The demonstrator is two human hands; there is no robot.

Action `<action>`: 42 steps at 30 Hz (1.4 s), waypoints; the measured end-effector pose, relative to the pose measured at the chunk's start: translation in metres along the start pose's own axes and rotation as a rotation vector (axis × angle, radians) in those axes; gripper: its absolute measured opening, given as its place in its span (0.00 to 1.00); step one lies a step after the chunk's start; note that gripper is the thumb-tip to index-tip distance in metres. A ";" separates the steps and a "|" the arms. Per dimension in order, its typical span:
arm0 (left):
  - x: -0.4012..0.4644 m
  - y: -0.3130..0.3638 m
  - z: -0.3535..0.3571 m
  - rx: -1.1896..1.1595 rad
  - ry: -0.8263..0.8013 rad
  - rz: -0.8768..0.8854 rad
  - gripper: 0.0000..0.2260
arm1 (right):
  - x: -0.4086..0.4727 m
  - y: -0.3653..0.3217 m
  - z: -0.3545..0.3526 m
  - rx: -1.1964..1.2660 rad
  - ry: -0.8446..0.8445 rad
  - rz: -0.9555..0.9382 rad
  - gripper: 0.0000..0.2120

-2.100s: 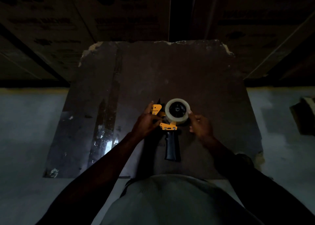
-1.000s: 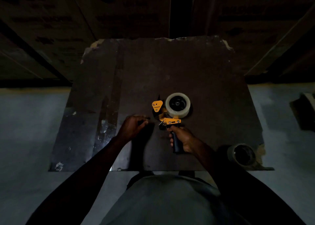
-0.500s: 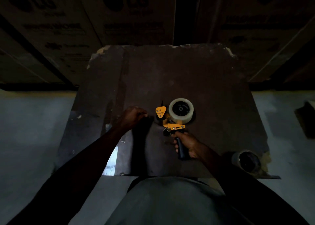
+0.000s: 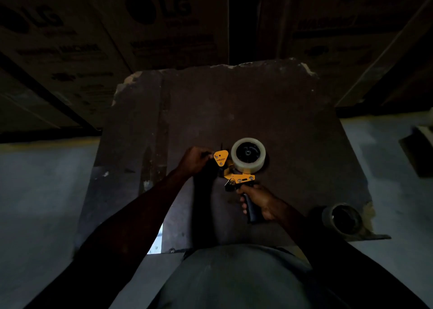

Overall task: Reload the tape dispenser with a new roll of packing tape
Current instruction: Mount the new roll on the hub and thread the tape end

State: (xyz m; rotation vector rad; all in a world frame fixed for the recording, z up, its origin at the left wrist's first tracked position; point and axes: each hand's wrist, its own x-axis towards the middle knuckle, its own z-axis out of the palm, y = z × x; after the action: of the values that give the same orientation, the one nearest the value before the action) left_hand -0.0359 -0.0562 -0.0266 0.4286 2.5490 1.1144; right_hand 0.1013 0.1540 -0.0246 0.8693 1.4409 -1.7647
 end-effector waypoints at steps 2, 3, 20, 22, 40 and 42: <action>-0.001 0.000 0.003 -0.108 0.030 -0.070 0.10 | -0.001 -0.001 0.001 -0.003 0.005 -0.004 0.08; -0.001 -0.001 0.006 -0.187 0.057 -0.104 0.10 | -0.002 -0.001 0.001 -0.009 0.005 -0.008 0.08; -0.023 0.021 0.031 -0.734 0.197 -0.343 0.09 | -0.010 -0.001 0.001 -0.030 0.004 -0.039 0.07; -0.023 0.022 0.031 -0.740 0.205 -0.350 0.09 | -0.011 0.003 -0.001 -0.101 0.027 -0.154 0.08; -0.027 0.030 0.025 -0.677 0.177 -0.334 0.11 | -0.011 -0.042 0.019 -1.598 0.405 -0.943 0.16; -0.027 0.031 0.024 -0.672 0.179 -0.336 0.11 | -0.009 -0.043 0.020 -1.577 0.402 -0.930 0.15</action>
State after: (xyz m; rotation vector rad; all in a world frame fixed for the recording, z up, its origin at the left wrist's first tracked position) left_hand 0.0026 -0.0316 -0.0142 -0.2666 2.0804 1.8059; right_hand 0.0682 0.1414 0.0084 -0.4226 2.9684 -0.3198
